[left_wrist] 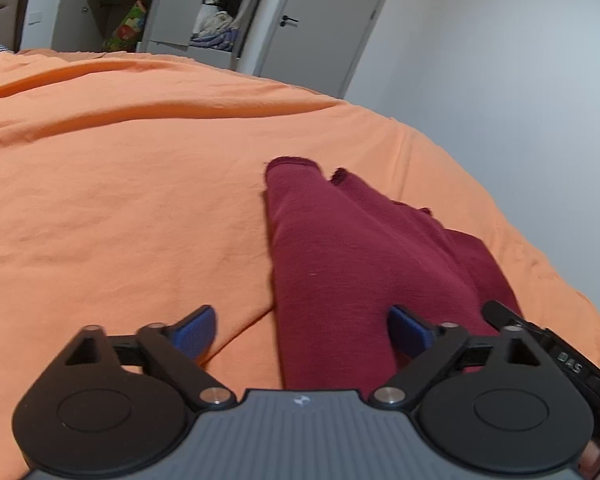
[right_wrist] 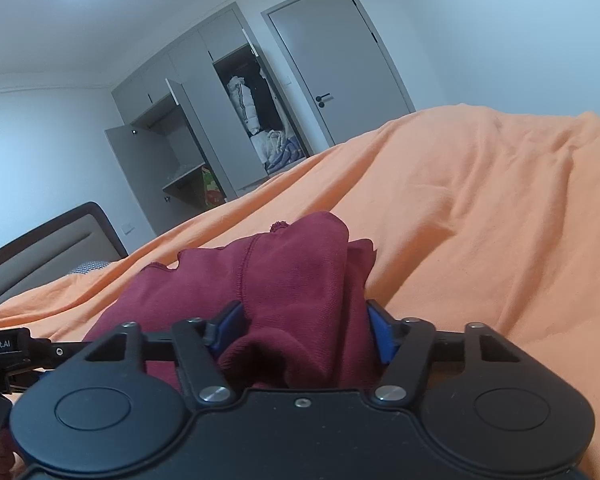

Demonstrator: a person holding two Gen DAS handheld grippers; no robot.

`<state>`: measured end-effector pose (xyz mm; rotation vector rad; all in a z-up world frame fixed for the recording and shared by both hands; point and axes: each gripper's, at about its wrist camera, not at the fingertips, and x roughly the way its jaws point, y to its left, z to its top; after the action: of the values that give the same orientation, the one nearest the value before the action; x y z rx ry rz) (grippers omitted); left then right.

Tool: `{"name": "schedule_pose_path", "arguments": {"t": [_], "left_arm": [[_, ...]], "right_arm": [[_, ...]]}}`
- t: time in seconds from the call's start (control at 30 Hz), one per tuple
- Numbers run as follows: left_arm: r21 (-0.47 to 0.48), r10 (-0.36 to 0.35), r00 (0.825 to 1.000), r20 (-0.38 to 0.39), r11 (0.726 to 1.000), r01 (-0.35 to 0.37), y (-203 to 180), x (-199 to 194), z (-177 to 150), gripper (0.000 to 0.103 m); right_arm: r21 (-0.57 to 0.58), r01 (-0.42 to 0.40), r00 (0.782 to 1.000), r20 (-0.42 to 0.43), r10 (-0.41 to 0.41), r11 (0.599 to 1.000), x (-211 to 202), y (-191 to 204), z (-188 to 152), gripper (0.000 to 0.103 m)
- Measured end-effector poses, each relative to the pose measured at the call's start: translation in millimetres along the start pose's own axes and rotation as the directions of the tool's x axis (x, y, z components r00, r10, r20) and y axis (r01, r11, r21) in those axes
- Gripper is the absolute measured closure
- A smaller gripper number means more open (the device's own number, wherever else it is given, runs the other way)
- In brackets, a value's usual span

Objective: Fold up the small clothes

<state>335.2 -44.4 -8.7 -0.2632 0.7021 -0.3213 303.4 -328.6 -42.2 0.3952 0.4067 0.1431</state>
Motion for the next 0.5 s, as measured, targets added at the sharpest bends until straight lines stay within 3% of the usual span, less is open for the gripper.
{"name": "schedule_pose_path", "arguments": {"t": [0.13, 0.17, 0.23, 0.3, 0.5], "left_arm": [[0.018, -0.032, 0.999, 0.003, 0.999, 0.032, -6, -5, 4, 0.032], [0.025, -0.043, 0.999, 0.0, 0.999, 0.043, -9, -5, 5, 0.043], [0.044, -0.029, 1.0, 0.004, 0.999, 0.029, -15, -6, 7, 0.047], [0.056, -0.033, 0.999, 0.014, 0.998, 0.032, -18, -9, 8, 0.063], [0.075, -0.065, 0.997, 0.051, 0.995, 0.061, -20, -24, 17, 0.075]], "right_arm": [[-0.031, 0.041, 0.999, -0.013, -0.041, 0.999, -5, 12, 5, 0.054], [-0.038, 0.06, 0.998, -0.01, -0.061, 0.997, -6, 14, 5, 0.061], [-0.041, 0.068, 0.998, -0.015, -0.068, 0.997, -8, 16, 7, 0.066], [-0.048, 0.08, 0.997, -0.016, -0.081, 0.996, -10, 18, 8, 0.074], [-0.06, 0.053, 0.999, 0.013, -0.053, 0.997, -19, 31, 17, 0.086]]}}
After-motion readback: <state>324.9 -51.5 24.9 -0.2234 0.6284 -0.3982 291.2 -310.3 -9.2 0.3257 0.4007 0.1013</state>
